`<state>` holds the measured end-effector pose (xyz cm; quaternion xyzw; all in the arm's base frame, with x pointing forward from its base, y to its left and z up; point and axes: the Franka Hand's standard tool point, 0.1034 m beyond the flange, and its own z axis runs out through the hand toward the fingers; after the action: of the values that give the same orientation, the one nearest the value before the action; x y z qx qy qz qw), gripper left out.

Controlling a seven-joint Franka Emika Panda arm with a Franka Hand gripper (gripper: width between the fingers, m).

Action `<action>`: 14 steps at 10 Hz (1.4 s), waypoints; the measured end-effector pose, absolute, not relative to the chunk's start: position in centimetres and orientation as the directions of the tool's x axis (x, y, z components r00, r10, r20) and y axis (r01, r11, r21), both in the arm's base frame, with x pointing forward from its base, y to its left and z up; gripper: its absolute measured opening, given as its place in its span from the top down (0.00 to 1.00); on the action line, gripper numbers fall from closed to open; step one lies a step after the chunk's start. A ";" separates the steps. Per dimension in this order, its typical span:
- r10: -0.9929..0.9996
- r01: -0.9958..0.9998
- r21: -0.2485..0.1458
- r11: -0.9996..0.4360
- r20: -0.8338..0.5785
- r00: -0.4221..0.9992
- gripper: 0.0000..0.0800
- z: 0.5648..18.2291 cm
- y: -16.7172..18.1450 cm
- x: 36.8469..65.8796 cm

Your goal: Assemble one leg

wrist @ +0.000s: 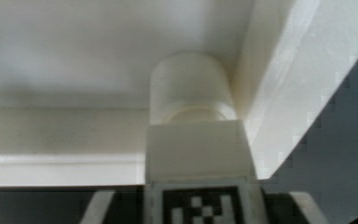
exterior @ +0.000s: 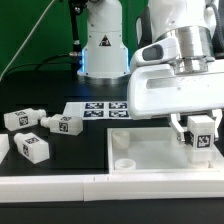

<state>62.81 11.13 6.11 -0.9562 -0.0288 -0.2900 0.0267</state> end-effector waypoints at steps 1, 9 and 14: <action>0.042 0.073 -0.033 -0.997 0.556 0.830 0.51 6.1 11.1 62.8; 0.068 0.077 -0.077 -0.994 0.109 0.992 0.19 8.2 11.1 63.7; 0.034 0.031 -0.089 -0.996 -0.033 0.999 0.48 7.4 11.2 63.9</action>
Offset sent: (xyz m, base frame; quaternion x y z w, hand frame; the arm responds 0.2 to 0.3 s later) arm 0.0038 -0.0045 0.0398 -0.0041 -0.0538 -0.0323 0.9980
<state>63.94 11.22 7.45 -0.9987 -0.0161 0.0174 0.0444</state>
